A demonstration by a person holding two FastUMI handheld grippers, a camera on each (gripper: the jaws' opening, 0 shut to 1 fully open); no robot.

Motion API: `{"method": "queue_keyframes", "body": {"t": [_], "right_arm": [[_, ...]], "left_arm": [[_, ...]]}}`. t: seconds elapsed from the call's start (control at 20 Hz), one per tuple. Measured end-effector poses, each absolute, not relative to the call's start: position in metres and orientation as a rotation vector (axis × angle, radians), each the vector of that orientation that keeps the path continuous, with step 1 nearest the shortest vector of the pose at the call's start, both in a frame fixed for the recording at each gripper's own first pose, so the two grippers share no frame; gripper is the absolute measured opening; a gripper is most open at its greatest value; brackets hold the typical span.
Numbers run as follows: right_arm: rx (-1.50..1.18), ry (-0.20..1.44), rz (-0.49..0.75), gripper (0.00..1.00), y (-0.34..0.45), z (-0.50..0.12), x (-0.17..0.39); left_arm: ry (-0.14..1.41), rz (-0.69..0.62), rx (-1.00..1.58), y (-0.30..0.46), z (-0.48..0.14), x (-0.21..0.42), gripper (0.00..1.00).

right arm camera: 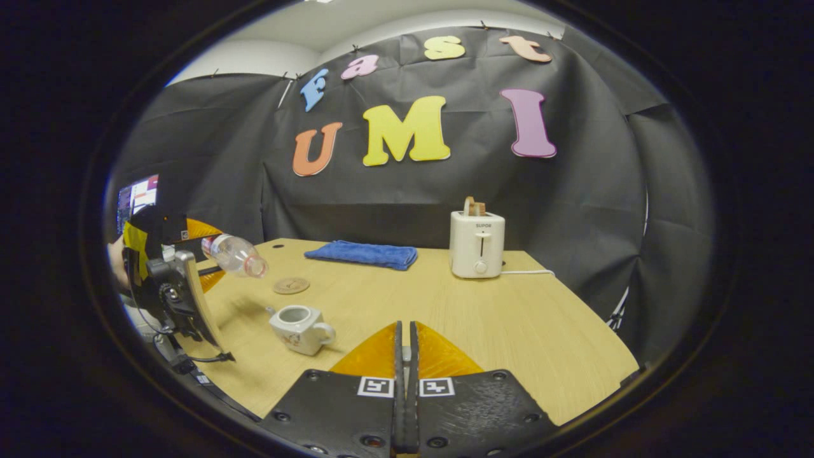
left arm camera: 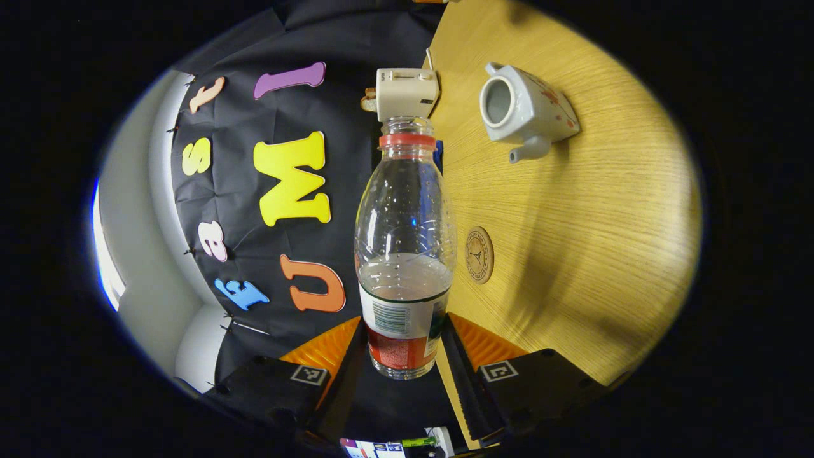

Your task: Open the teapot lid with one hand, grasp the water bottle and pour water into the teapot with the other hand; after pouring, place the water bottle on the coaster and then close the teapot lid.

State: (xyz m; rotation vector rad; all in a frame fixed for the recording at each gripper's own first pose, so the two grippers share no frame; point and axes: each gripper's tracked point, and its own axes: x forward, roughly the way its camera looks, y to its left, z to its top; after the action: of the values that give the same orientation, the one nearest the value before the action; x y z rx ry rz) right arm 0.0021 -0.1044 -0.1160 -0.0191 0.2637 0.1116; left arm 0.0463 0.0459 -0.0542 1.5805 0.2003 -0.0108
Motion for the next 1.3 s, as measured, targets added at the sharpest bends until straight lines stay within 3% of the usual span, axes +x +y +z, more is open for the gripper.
{"method": "queue_keyframes", "body": {"t": [0.1,0.15,1.15,1.2,1.3], "right_arm": [[-0.016,0.263,0.111,0.00,-0.107,-0.116,0.000],[-0.014,0.263,0.110,0.00,-0.107,-0.117,-0.001],[0.006,0.263,0.105,0.00,-0.119,-0.122,-0.007],[0.006,0.262,0.106,0.00,-0.118,-0.122,-0.007],[0.005,0.261,0.107,0.00,-0.118,-0.121,-0.008]], "left_arm": [[0.195,-0.011,1.613,0.044,-0.050,0.046,0.76],[0.192,-0.008,1.632,0.043,-0.049,0.048,0.72],[0.161,0.020,1.886,0.018,-0.038,0.060,0.72],[0.162,0.023,1.890,0.019,-0.037,0.061,0.76],[0.163,0.025,1.898,0.018,-0.036,0.062,0.72]]}}
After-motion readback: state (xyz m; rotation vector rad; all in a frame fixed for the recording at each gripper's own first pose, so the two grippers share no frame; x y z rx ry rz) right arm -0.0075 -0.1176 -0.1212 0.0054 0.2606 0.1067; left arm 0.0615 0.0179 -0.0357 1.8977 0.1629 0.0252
